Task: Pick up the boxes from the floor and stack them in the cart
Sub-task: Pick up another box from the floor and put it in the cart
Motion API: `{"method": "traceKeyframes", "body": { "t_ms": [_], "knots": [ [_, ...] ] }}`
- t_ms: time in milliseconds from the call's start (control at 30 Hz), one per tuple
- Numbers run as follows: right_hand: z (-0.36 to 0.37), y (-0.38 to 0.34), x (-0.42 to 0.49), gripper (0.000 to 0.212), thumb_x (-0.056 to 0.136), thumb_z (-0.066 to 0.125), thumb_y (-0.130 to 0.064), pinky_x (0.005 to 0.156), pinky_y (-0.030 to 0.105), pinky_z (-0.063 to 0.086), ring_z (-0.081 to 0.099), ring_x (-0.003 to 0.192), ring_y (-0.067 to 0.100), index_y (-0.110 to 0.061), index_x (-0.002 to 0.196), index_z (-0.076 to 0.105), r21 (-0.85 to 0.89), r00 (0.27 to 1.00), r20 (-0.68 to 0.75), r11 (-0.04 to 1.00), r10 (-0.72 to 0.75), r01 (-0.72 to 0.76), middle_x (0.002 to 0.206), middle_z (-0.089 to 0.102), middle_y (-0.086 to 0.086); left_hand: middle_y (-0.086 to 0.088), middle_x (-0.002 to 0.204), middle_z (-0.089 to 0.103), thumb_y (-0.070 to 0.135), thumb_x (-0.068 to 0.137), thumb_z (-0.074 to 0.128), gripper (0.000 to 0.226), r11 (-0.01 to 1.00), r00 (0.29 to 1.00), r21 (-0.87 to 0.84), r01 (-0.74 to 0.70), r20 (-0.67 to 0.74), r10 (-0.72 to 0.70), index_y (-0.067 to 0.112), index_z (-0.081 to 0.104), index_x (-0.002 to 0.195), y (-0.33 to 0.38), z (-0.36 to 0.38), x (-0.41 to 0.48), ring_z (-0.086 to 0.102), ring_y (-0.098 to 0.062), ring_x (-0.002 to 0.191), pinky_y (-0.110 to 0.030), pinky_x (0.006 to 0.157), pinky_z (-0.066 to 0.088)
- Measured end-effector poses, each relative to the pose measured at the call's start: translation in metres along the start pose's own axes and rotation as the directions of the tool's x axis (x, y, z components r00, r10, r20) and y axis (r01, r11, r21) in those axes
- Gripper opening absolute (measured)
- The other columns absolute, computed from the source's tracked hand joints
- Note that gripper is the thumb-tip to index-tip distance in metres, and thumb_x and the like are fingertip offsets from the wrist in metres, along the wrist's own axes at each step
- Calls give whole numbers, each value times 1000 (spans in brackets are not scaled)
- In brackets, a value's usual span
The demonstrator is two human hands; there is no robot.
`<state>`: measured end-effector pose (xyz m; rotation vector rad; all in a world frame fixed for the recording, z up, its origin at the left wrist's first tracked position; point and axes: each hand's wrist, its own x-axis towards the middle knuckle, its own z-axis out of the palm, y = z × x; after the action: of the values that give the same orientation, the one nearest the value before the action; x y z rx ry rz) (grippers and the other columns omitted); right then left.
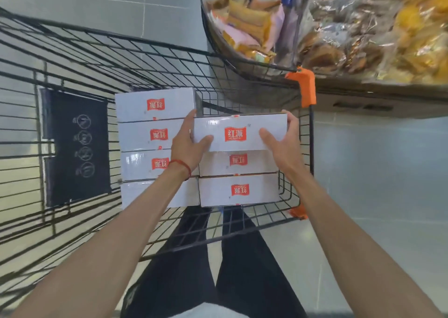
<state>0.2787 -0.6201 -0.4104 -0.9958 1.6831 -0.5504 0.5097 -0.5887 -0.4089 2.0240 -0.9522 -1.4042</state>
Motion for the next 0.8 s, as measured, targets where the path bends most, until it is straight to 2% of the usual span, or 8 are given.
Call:
{"method": "traceKeyframes", "body": {
  "t_ms": [67,167,233,300,400,533,633,800],
  "knots": [
    [4,10,11,78,97,71,-24,87,15,55,58,122,11,-23,156,20,-14,1000,-9,1000,-19,19,143,50,0,-2,151,49,27,95,65,66,995,1000,94,-30,7,29,26,33,153,-11,7,5,50,-26,134,-48,110,46],
    [9,25,27,78,96,70,-20,89,10,52,55,125,11,-21,156,20,-8,999,-27,999,-35,34,147,46,2,-3,150,48,33,96,62,62,955,994,278,-100,-19,109,24,36,151,-22,16,19,45,-28,135,-49,113,39],
    [13,35,36,75,97,70,-20,83,10,54,57,119,8,-20,154,21,-5,1000,-22,1000,-19,19,142,47,-1,-4,152,42,41,94,61,62,851,989,517,-91,-52,137,28,38,149,-26,21,32,38,-34,135,-47,111,35],
    [18,44,44,72,97,70,-22,76,12,56,59,114,7,-21,151,21,-5,1000,-20,1000,2,-2,137,47,-3,-1,159,26,47,92,59,61,755,992,654,-42,-65,111,34,37,148,-34,26,45,21,-37,142,-49,113,24],
    [24,56,53,69,96,71,-25,68,13,57,64,105,9,-21,146,22,-5,998,-27,999,48,-48,132,49,-3,-1,167,5,50,95,52,63,667,993,742,-70,-12,118,36,29,152,-50,29,59,-6,-34,152,-58,120,6],
    [29,66,53,66,96,70,-31,62,13,56,65,98,8,-22,143,25,-27,994,-75,996,86,-88,125,51,-7,-5,167,-20,58,101,28,70,597,985,786,-164,100,139,31,2,160,-74,30,64,-24,-34,151,-60,121,-7],
    [32,71,51,65,96,71,-35,65,12,56,64,102,6,-23,143,28,-48,990,-117,995,80,-86,130,53,-5,-3,163,-30,61,99,12,71,569,982,802,-182,118,148,31,-14,158,-88,33,64,-31,-33,148,-60,120,-14],
    [33,67,44,69,95,69,-42,81,25,59,60,115,14,-27,150,29,-127,988,-137,988,67,-85,141,48,-1,-4,163,-31,55,103,19,71,555,986,816,-163,124,107,29,-17,158,-80,33,64,-31,-33,148,-59,120,-13]
  ]
}}
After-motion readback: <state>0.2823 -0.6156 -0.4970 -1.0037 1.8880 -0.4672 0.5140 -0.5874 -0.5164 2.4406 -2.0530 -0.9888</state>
